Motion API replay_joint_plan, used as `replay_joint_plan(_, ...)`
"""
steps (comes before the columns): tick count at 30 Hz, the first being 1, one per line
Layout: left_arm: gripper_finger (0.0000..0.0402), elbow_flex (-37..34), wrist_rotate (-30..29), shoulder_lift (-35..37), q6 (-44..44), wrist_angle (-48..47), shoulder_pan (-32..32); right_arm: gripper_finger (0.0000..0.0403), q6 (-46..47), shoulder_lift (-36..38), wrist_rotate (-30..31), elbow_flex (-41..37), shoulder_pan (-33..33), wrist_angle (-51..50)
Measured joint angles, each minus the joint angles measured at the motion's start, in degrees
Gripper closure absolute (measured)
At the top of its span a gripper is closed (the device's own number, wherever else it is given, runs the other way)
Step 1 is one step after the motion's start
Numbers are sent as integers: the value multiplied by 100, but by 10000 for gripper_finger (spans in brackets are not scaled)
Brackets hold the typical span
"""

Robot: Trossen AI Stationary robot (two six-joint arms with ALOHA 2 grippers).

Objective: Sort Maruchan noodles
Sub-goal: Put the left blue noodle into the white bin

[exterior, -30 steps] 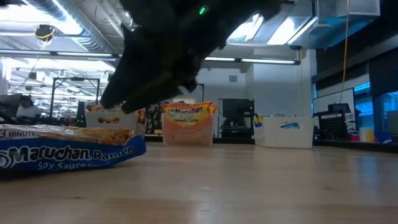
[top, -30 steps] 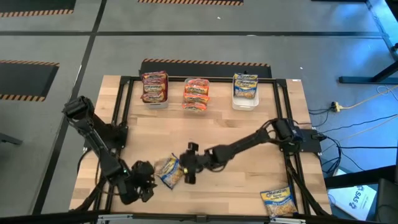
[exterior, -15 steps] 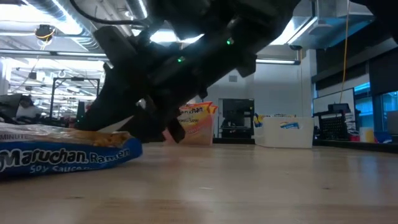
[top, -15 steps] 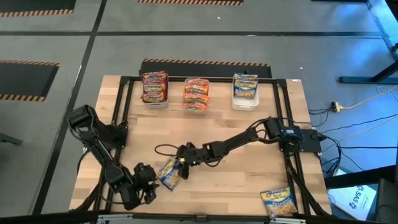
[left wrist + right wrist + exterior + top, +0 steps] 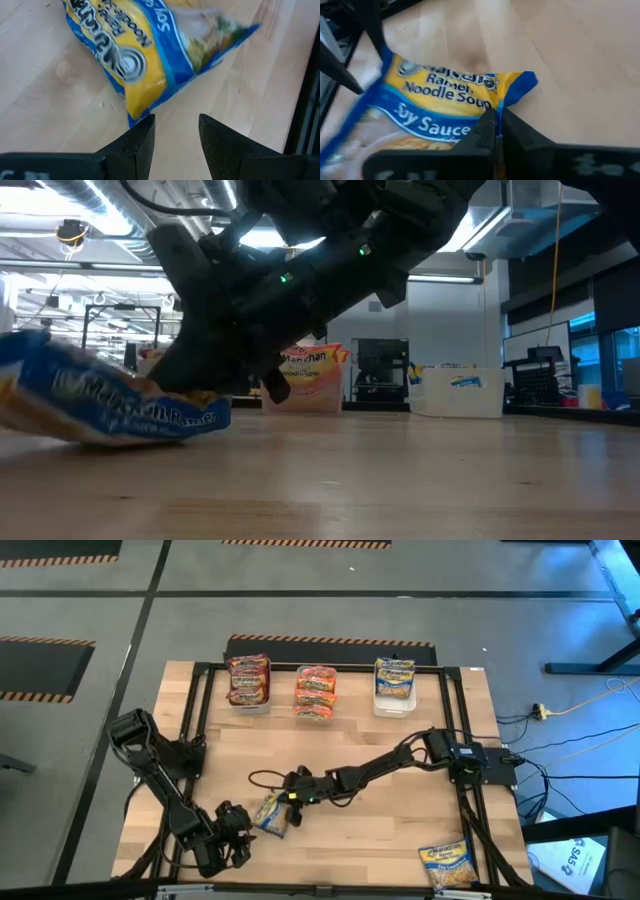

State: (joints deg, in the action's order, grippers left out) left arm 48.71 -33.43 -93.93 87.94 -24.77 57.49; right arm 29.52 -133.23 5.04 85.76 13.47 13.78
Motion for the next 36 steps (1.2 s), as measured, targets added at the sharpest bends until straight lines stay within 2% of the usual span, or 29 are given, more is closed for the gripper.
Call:
replay_joint_plan(11,255,0,-22,0,-4,0,-15,403,-640,94,330,-28,102,-239)
replay_joint_plan(18,255,0,28,0,-7,-5,-15,403,-1201,666,1681,-28,428,-1301)
replay_joint_plan(25,254,0,-225,38,-4,-25,-157,403,-965,1055,2839,-15,826,-2240)
replay_joint_plan(27,250,0,-330,124,-26,-30,-214,403,-791,1062,2781,-15,887,-2466)
replay_joint_plan(32,223,2,-394,332,-153,-59,-312,397,-551,1088,1861,-15,905,-3044)
replay_joint_plan(36,194,2,-375,329,-147,-39,-315,356,-645,1111,1235,-17,771,-3223)
